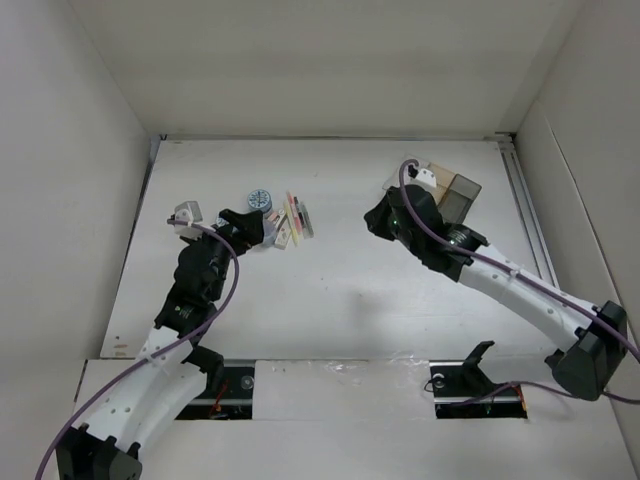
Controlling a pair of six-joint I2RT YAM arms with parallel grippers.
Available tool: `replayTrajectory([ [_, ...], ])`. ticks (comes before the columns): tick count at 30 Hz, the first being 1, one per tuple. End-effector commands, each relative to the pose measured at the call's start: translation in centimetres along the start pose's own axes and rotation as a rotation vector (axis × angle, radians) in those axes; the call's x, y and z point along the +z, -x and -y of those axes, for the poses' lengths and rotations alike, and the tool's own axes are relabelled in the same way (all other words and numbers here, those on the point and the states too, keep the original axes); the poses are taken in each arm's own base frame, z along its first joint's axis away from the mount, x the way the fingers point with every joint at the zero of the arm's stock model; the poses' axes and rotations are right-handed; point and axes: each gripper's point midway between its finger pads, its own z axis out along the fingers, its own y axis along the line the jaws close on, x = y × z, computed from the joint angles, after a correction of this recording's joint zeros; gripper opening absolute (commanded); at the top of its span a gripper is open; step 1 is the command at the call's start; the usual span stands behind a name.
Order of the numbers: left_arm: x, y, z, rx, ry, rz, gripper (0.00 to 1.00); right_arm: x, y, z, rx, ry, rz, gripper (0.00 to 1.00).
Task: Sort the stationery into containers
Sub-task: Grab a piece of stationery with the right arm
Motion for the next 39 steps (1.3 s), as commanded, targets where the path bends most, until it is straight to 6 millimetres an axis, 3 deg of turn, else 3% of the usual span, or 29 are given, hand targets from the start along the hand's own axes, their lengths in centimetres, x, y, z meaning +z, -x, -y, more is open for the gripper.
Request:
replayTrajectory([
  [1, 0.3, 1.3, -0.7, -0.035, 0.047, 0.079, 1.0, 0.2, 1.9, -3.4, -0.02, 0.092, 0.047, 0.12],
  [3, 0.1, 1.0, -1.9, -0.051, 0.115, 0.066, 1.0, 1.5, 1.5, -3.5, -0.05, 0.08, 0.037, 0.0],
  [7, -0.1, 1.5, -3.8, -0.072, 0.22, 0.102, 1.0, 3.2, 0.6, -5.4, -0.096, 0.124, -0.013, 0.0],
  [8, -0.2, 1.1, -4.4, -0.056, 0.238, 0.1, 1.0, 3.3, 0.8, -6.7, -0.092, 0.157, -0.01, 0.0],
  [11, -0.5, 1.0, -6.2, -0.016, 0.314, 0.113, 1.0, 5.1, 0.0, -7.6, -0.118, 0.164, -0.034, 0.0],
  [12, -0.7, 1.3, -6.3, -0.024, 0.333, 0.118, 1.0, 5.3, 0.9, -8.7, -0.123, 0.181, -0.016, 0.0],
  [14, -1.0, 1.8, -6.7, -0.043, 0.382, 0.129, 1.0, 7.0, 0.3, -9.1, -0.15, 0.164, -0.032, 0.02],
  [15, -1.0, 1.8, -6.7, -0.043, 0.383, 0.129, 1.0, 7.0, 1.2, -10.1, -0.164, 0.171, -0.024, 0.08],
  [16, -1.2, 2.3, -6.7, -0.049, 0.383, 0.148, 1.0, 8.6, 0.2, -9.8, -0.185, 0.146, -0.049, 0.13],
  [18, -1.4, 2.5, -7.3, -0.042, 0.399, 0.167, 1.0, 9.7, -0.2, -10.6, -0.192, 0.148, -0.076, 0.34],
  [19, -1.2, 2.6, -7.0, -0.049, 0.384, 0.168, 1.0, 10.0, 0.6, -11.8, -0.187, 0.158, -0.066, 0.44],
  [20, -1.2, 2.7, -7.1, -0.052, 0.381, 0.164, 1.0, 11.7, -0.9, -11.5, -0.209, 0.141, -0.1, 0.56],
  [24, -1.0, 3.0, -6.4, -0.055, 0.351, 0.161, 1.0, 14.7, -2.5, -13.3, -0.238, 0.129, -0.128, 0.74],
  [25, -1.0, 2.4, -6.7, -0.051, 0.352, 0.145, 1.0, 15.4, -2.6, -13.3, -0.241, 0.115, -0.125, 0.76],
  [26, -1.0, 2.9, -6.3, -0.062, 0.336, 0.164, 1.0, 15.3, -2.2, -14.8, -0.247, 0.138, -0.114, 0.79],
  [28, -1.1, 2.7, -6.5, -0.069, 0.337, 0.163, 1.0, 17.4, -3.8, -14.5, -0.259, 0.116, -0.138, 0.81],
  [30, -1.4, 2.8, -6.5, -0.074, 0.329, 0.172, 0.65, 19.0, -4.5, -15.1, -0.269, 0.126, -0.144, 0.81],
  [32, -1.9, 3.4, -6.5, -0.097, 0.328, 0.204, 0.5, 19.6, -5.6, -16.1, -0.291, 0.167, -0.166, 0.83],
  [34, -2.0, 3.0, -6.6, -0.097, 0.321, 0.196, 0.5, 21.2, -6.6, -16.0, -0.32, 0.157, -0.178, 0.9],
  [39, -2.5, 3.5, -6.3, -0.116, 0.307, 0.211, 0.57, 23.0, -9.1, -16.9, -0.374, 0.175, -0.18, 0.94],
])
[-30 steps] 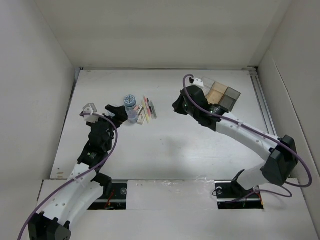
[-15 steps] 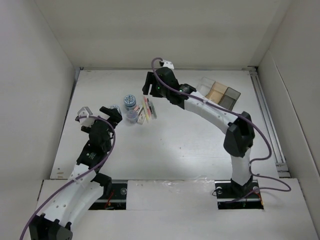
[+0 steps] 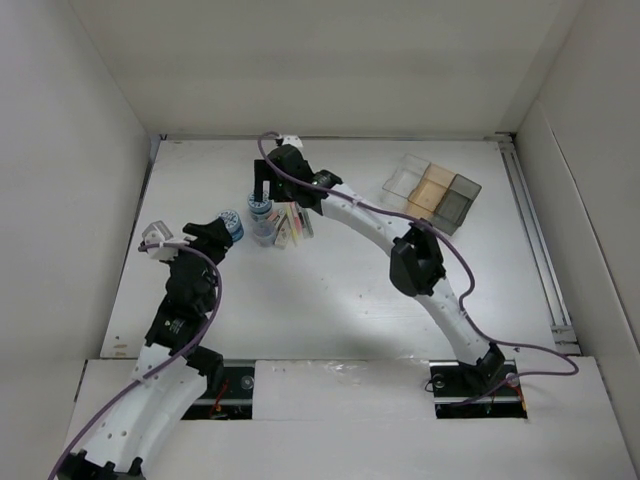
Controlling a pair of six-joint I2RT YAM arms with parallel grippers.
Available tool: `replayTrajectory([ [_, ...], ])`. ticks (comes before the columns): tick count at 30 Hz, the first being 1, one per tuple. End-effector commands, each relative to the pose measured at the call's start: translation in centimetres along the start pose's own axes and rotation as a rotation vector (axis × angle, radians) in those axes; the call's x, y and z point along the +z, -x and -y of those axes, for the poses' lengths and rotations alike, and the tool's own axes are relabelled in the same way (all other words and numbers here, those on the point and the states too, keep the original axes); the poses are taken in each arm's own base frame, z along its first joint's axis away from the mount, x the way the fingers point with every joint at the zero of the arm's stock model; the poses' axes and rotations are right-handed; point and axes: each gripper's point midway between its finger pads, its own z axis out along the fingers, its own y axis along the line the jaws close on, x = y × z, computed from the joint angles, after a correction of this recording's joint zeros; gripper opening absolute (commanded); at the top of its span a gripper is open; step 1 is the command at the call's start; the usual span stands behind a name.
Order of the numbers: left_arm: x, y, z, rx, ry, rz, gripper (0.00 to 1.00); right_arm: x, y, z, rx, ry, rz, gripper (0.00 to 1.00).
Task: Sort the stationery into containers
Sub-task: Grab a piece of stationery with the right arm
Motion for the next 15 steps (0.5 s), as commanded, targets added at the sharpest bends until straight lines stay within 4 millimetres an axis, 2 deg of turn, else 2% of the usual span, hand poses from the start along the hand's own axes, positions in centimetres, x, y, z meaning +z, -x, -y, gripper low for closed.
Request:
replayTrajectory([
  [1, -0.2, 0.8, 0.3, -0.04, -0.013, 0.025, 0.58, -0.5, 0.9, -2.7, -0.046, 0.066, 0.035, 0.96],
  [2, -0.2, 0.3, -0.1, -0.033, -0.006, 0.018, 0.6, 0.0, 0.5, -2.6, -0.046, 0.066, 0.035, 0.99],
  [3, -0.3, 0.7, 0.2, -0.043, -0.017, 0.029, 0.64, -0.1, 1.1, -3.0, -0.042, 0.076, 0.052, 0.99],
  [8, -0.2, 0.1, 0.7, -0.042, -0.042, 0.0, 0.73, 1.7, 0.4, -3.0, -0.049, 0.081, 0.06, 0.99],
  [10, 0.0, -0.3, 0.5, -0.031, -0.03, -0.011, 0.73, 2.6, -0.4, -2.7, -0.051, 0.077, 0.053, 0.99],
  [11, 0.0, -0.3, 0.5, -0.031, -0.03, -0.011, 0.74, 2.5, -0.3, -3.6, -0.05, 0.097, 0.07, 0.99],
  [15, -0.2, 0.1, 0.7, -0.037, -0.037, -0.005, 0.74, 4.3, -1.4, -2.6, -0.05, 0.065, 0.08, 0.99],
])
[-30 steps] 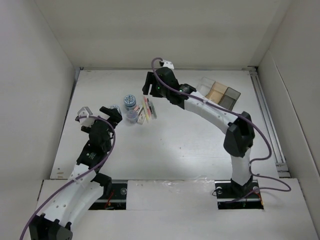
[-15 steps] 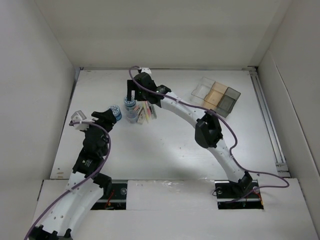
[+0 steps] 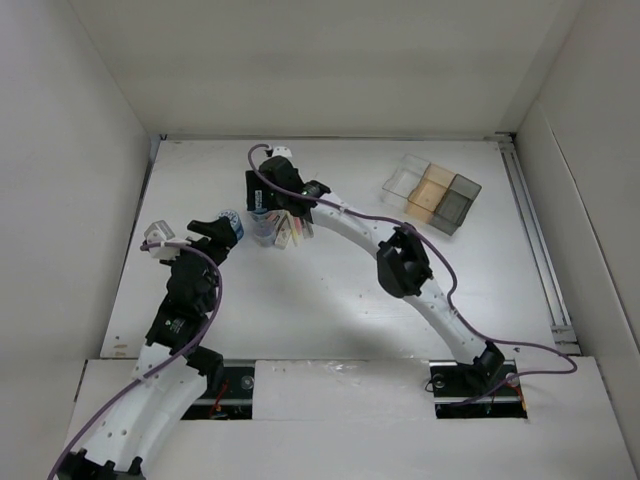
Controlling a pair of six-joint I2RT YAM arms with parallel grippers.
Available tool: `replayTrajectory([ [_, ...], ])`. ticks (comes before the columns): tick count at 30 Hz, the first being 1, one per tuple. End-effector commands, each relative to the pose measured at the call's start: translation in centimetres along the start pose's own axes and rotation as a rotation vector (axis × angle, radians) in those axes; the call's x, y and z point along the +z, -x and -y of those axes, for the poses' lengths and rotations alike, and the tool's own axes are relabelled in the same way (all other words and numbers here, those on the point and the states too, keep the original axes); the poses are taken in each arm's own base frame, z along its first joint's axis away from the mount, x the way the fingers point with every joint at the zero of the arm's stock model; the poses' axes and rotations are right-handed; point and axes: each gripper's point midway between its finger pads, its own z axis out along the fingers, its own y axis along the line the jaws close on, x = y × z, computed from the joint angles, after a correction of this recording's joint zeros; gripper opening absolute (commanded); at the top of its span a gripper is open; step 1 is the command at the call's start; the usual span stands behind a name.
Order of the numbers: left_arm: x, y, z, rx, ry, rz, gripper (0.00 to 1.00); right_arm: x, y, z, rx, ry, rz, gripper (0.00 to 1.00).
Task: Sort the stationery into containers
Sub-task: Grab a piece of stationery with the right arm
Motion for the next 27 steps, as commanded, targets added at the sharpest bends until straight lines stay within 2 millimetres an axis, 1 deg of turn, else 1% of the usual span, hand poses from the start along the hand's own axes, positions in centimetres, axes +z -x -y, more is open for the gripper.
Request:
replayTrajectory([
  [1, -0.1, 0.4, 0.6, -0.02, -0.028, 0.008, 0.74, 0.8, 1.7, -1.6, 0.001, 0.037, 0.095, 0.99],
  [2, -0.5, 0.8, 1.0, -0.033, -0.052, 0.016, 0.74, 0.9, 1.9, -1.8, 0.002, 0.041, 0.101, 0.99],
  [4, -0.7, 0.6, 1.0, -0.036, -0.064, 0.008, 0.74, 0.4, 3.0, -2.1, 0.008, 0.044, 0.127, 0.99],
  [7, -1.1, 1.1, 1.5, -0.052, -0.091, 0.02, 0.76, 0.4, 3.5, -2.4, 0.013, 0.055, 0.145, 0.99],
  [10, -1.2, 1.2, 1.7, -0.056, -0.103, 0.019, 0.76, 0.7, 3.2, -2.6, 0.012, 0.066, 0.137, 0.99],
  [11, -1.2, 1.2, 1.7, -0.056, -0.103, 0.019, 0.76, 0.9, 2.8, -2.6, 0.009, 0.069, 0.125, 0.99],
  [13, -1.4, 1.3, 1.9, -0.06, -0.117, 0.017, 0.76, 0.7, 3.0, -2.7, 0.01, 0.071, 0.127, 0.96],
  [14, -1.4, 1.3, 1.9, -0.06, -0.117, 0.017, 0.76, 0.9, 2.9, -2.7, 0.01, 0.071, 0.127, 0.95],
  [16, -1.4, 1.1, 1.7, -0.055, -0.11, 0.011, 0.76, 0.9, 2.7, -2.5, 0.008, 0.065, 0.118, 0.83],
  [20, -1.6, 1.5, 1.6, -0.06, -0.107, 0.025, 0.76, 0.8, 2.4, -2.6, 0.014, 0.071, 0.105, 0.8],
  [24, -1.6, 1.6, 1.5, -0.061, -0.101, 0.031, 0.76, 1.6, 0.1, -1.6, 0.021, 0.051, 0.053, 0.9],
  [25, -1.6, 1.6, 1.5, -0.061, -0.101, 0.031, 0.76, 1.2, 0.4, -1.5, 0.03, 0.04, 0.058, 0.92],
  [27, -1.1, 0.9, 0.9, -0.041, -0.067, 0.017, 0.76, 0.7, 1.1, -1.6, 0.035, 0.043, 0.081, 0.92],
])
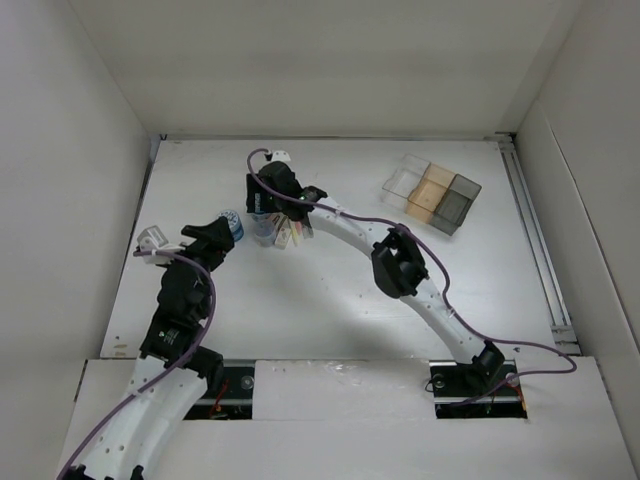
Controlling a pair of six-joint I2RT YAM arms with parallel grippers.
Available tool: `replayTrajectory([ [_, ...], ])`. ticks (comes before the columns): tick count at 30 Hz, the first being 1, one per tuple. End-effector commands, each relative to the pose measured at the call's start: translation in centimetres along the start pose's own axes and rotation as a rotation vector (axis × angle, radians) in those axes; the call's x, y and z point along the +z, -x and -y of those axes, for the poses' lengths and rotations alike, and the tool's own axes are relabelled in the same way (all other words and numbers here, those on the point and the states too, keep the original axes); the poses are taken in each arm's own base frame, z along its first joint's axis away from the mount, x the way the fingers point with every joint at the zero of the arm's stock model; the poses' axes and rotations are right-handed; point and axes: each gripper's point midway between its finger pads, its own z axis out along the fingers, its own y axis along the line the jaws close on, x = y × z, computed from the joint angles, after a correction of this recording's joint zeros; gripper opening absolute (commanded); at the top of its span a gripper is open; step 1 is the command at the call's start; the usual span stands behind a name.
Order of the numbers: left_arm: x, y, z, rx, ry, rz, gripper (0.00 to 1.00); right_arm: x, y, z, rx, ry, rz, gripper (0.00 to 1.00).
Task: Sort the stationery into containers
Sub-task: Grab a piece of stationery with the right arm
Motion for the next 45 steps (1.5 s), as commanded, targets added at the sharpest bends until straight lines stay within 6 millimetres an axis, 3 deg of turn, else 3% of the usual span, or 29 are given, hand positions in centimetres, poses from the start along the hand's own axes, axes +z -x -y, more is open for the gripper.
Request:
replayTrajectory([
  [1, 0.5, -0.6, -0.8, 0.013, 0.031, -0.004, 0.76, -2.3, 3.0, -2.2, 0.029, 0.053, 0.08, 0.87],
  [2, 0.7, -0.9, -1.0, 0.02, 0.04, -0.012, 0.74, -2.9, 3.8, -2.5, 0.043, 0.065, 0.099, 0.77],
  [3, 1.0, -1.5, -1.3, 0.034, 0.059, -0.029, 0.73, -3.4, 4.5, -2.9, 0.048, 0.076, 0.117, 0.77],
  [6, 1.5, -1.4, -1.5, 0.037, 0.091, -0.023, 0.73, -4.9, 6.8, -3.7, 0.057, 0.088, 0.152, 0.91],
  [11, 3.1, -3.4, -1.8, 0.089, 0.145, -0.098, 0.74, -7.2, 8.4, -3.6, 0.087, 0.101, 0.166, 0.95],
  [12, 3.4, -3.6, -1.4, 0.093, 0.142, -0.113, 0.72, -10.0, 10.9, -5.1, 0.118, 0.16, 0.206, 0.94],
  [14, 4.2, -4.8, -1.8, 0.118, 0.17, -0.152, 0.71, -12.3, 13.0, -5.3, 0.14, 0.205, 0.238, 0.92],
  [16, 4.7, -5.0, -1.8, 0.152, 0.179, -0.165, 0.72, -14.8, 15.9, -4.3, 0.166, 0.192, 0.284, 0.92],
  [17, 5.3, -5.8, -1.6, 0.167, 0.178, -0.187, 0.72, -15.4, 16.1, -3.9, 0.168, 0.17, 0.287, 0.92],
  [18, 5.6, -6.1, -1.6, 0.177, 0.191, -0.2, 0.72, -15.4, 16.0, -1.9, 0.182, 0.096, 0.289, 0.92],
  [19, 6.1, -5.9, -0.7, 0.183, 0.178, -0.206, 0.72, -17.3, 17.3, -1.7, 0.207, 0.089, 0.322, 0.92],
  [20, 6.9, -7.0, -1.1, 0.213, 0.199, -0.241, 0.72, -17.9, 17.5, -0.7, 0.222, 0.062, 0.33, 0.89],
  [22, 7.6, -7.8, -1.1, 0.259, 0.209, -0.278, 0.72, -20.0, 17.9, 1.5, 0.256, 0.027, 0.364, 0.73],
  [23, 8.5, -7.4, 0.0, 0.266, 0.199, -0.271, 0.71, -20.6, 18.0, 2.3, 0.273, 0.024, 0.373, 0.5],
  [25, 9.6, -9.2, -1.4, 0.34, 0.263, -0.329, 0.67, -21.6, 18.3, 3.9, 0.293, 0.02, 0.373, 0.3],
  [26, 10.3, -9.0, -0.6, 0.342, 0.266, -0.331, 0.65, -22.2, 18.0, 4.5, 0.294, 0.027, 0.368, 0.25],
  [28, 10.4, -10.6, -1.8, 0.351, 0.319, -0.374, 0.56, -21.9, 17.5, 4.3, 0.287, 0.078, 0.328, 0.25],
  [29, 10.4, -10.6, -1.7, 0.328, 0.323, -0.37, 0.54, -20.9, 16.7, 4.5, 0.281, 0.084, 0.286, 0.3],
  [30, 9.5, -11.0, -3.1, 0.325, 0.348, -0.374, 0.54, -20.1, 16.0, 4.3, 0.265, 0.089, 0.255, 0.42],
  [32, 8.4, -9.3, -1.8, 0.242, 0.281, -0.299, 0.57, -18.9, 15.2, 3.6, 0.238, 0.082, 0.208, 0.59],
  [33, 7.5, -9.2, -2.9, 0.226, 0.284, -0.288, 0.6, -16.6, 13.5, 4.3, 0.22, 0.052, 0.164, 0.64],
  [34, 6.7, -7.0, -1.6, 0.173, 0.235, -0.222, 0.63, -15.7, 12.6, 3.7, 0.203, 0.061, 0.134, 0.71],
  [37, 5.4, -5.1, -0.6, 0.127, 0.176, -0.167, 0.69, -12.4, 10.4, 2.6, 0.174, 0.051, 0.08, 0.84],
  [38, 4.8, -4.2, -0.1, 0.097, 0.15, -0.142, 0.71, -11.5, 9.8, 2.4, 0.16, 0.043, 0.07, 0.87],
  [39, 4.7, -3.7, -0.2, 0.093, 0.154, -0.133, 0.71, -11.4, 11.2, 0.8, 0.159, 0.07, 0.096, 0.89],
  [40, 4.6, -3.4, 0.0, 0.088, 0.147, -0.127, 0.71, -9.0, 8.6, 2.1, 0.14, 0.017, 0.034, 0.91],
  [41, 4.3, -3.8, -0.4, 0.094, 0.149, -0.143, 0.71, -8.3, 7.7, 1.5, 0.117, 0.017, 0.012, 0.93],
  [45, 3.6, -4.3, 0.1, 0.055, 0.1, -0.168, 0.7, -4.9, 6.1, 1.7, 0.078, -0.064, 0.029, 0.96],
])
